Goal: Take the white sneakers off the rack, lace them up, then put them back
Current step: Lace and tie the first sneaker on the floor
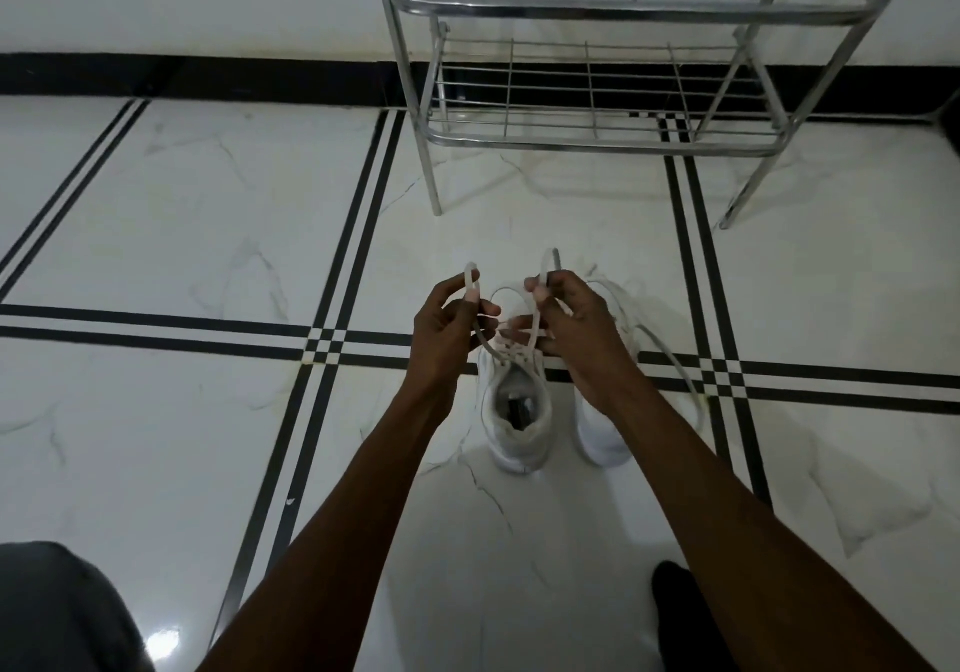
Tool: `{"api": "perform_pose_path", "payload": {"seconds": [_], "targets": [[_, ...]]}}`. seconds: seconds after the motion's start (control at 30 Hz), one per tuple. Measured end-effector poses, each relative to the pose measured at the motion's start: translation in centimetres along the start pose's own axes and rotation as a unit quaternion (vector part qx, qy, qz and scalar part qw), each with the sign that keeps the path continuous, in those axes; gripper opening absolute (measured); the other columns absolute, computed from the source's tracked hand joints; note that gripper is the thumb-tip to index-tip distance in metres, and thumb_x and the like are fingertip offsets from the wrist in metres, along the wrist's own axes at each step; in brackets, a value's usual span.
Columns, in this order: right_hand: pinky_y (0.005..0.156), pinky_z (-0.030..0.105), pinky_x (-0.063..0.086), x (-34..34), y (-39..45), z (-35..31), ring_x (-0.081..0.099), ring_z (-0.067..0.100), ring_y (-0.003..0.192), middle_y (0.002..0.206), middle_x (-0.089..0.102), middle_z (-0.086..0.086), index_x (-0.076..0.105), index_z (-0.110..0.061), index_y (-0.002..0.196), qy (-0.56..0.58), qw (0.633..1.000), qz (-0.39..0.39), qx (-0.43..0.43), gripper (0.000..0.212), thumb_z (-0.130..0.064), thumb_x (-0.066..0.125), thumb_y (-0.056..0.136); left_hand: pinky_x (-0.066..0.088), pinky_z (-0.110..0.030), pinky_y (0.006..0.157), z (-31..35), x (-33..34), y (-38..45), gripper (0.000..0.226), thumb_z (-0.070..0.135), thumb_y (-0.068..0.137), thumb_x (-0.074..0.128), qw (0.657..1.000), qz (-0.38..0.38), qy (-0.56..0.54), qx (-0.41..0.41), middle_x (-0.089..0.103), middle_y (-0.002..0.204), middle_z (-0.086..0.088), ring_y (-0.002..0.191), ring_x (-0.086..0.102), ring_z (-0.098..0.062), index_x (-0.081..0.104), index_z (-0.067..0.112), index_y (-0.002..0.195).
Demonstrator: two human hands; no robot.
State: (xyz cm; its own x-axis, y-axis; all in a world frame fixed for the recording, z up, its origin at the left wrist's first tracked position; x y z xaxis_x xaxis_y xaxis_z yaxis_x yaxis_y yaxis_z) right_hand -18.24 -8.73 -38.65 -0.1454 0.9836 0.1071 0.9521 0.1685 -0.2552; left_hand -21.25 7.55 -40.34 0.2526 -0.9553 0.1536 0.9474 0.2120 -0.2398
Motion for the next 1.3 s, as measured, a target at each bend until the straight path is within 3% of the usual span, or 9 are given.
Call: {"api": "perform_pose_path", "payload": {"seconds": [0.13,0.27,0.37,0.5,0.67,0.77,0.87,1.03,1.3], "targets": [[0.083,0.042,0.061,-2.6,1.3,1.8,0.073,0.024,0.097,0.114,0.072,0.003,0.06,-0.014,0.116,-0.041,0.993,0.095,0.053,0.031,-0.039,0.056,0.099,0.058,-0.035,0.086,-1.5,-0.4,-0.1,0.035,0.035,0.101,0.06,0.999,0.01,0.027,-0.037,0.077,0.099,-0.004,0.092,0.072,-0.014,0.064,0.01,0.126],[0.091,0.048,0.059,-1.7,0.5,5.1,0.071,0.021,0.1,0.107,0.074,0.003,0.067,-0.024,0.108,-0.192,0.975,-0.017,0.111,0.049,-0.066,0.061,0.082,0.053,-0.02,0.079,-4.0,-0.6,-1.0,0.036,0.04,0.092,0.072,0.993,0.003,0.093,-0.068,0.077,0.107,0.001,0.101,0.07,-0.01,0.071,0.014,0.116],[0.087,0.039,0.059,-1.0,0.0,5.5,0.071,0.012,0.093,0.097,0.076,-0.002,0.074,-0.022,0.102,-0.287,0.955,-0.06,0.036,0.036,-0.053,0.07,0.084,0.056,-0.014,0.07,-5.3,-0.3,-1.2,0.033,0.039,0.086,0.079,0.986,-0.015,0.156,-0.06,0.075,0.104,-0.001,0.094,0.07,-0.008,0.074,0.014,0.108],[0.075,0.047,0.056,-1.3,0.5,4.6,0.068,0.022,0.076,0.077,0.073,0.007,0.072,-0.01,0.082,-0.379,0.923,-0.017,-0.066,0.026,-0.034,0.064,0.091,0.051,-0.01,0.066,-5.3,0.2,-0.7,0.031,0.038,0.084,0.082,0.962,-0.018,0.273,-0.009,0.073,0.093,-0.001,0.076,0.065,-0.005,0.075,0.014,0.101],[0.067,0.051,0.059,-2.1,0.6,4.1,0.071,0.027,0.068,0.073,0.073,0.012,0.072,-0.006,0.076,-0.368,0.926,0.029,-0.078,0.025,-0.027,0.066,0.087,0.039,-0.009,0.059,-4.4,1.1,0.7,0.022,0.029,0.083,0.083,0.908,-0.035,0.415,0.033,0.066,0.084,0.0,0.067,0.056,-0.004,0.074,0.012,0.095],[0.065,0.044,0.059,-1.9,0.7,4.0,0.069,0.024,0.066,0.069,0.071,0.009,0.068,-0.005,0.072,-0.383,0.921,0.046,-0.06,0.028,-0.026,0.068,0.09,0.046,-0.023,0.067,-4.0,0.5,0.7,0.015,0.019,0.087,0.078,0.916,-0.006,0.399,0.037,0.073,0.086,-0.008,0.074,0.062,-0.015,0.074,0.005,0.09],[0.063,0.032,0.043,-1.3,0.3,4.1,0.06,0.025,0.069,0.072,0.064,0.007,0.054,-0.01,0.074,-0.434,0.898,0.058,-0.045,0.029,-0.026,0.061,0.096,0.053,-0.027,0.071,-4.4,-0.9,-0.5,0.018,0.024,0.091,0.074,0.941,0.067,0.332,0.014,0.074,0.086,-0.005,0.079,0.067,-0.016,0.072,0.006,0.091],[0.064,0.041,0.049,-0.1,0.2,4.6,0.065,0.036,0.084,0.094,0.067,0.017,0.051,-0.011,0.094,-0.494,0.867,0.053,-0.035,0.011,-0.021,0.054,0.097,0.036,-0.016,0.06,-3.9,-0.9,-2.1,0.01,0.019,0.099,0.062,0.917,0.137,0.373,0.041,0.064,0.088,0.008,0.075,0.056,-0.007,0.064,0.01,0.101],[0.08,0.049,0.048,-0.5,-0.3,4.7,0.06,0.045,0.099,0.104,0.066,0.024,0.053,-0.003,0.106,-0.473,0.875,0.099,-0.026,0.016,-0.015,0.048,0.098,0.029,-0.02,0.065,-4.9,-1.9,-2.0,0.012,0.008,0.099,0.058,0.902,0.169,0.396,0.028,0.071,0.099,-0.008,0.08,0.052,-0.013,0.063,0.003,0.109]]}}
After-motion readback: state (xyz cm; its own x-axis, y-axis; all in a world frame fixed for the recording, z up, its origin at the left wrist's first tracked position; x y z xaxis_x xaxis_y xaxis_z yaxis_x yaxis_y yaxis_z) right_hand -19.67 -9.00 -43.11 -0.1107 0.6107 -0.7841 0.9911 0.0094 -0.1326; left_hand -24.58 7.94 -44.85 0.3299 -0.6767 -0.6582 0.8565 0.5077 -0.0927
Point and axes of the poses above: each hand's wrist, its own y-axis towards the middle knuckle, its own x-axis out of the palm, z = x × y, the point moved 10 cm from there along y, towards the middle knuckle
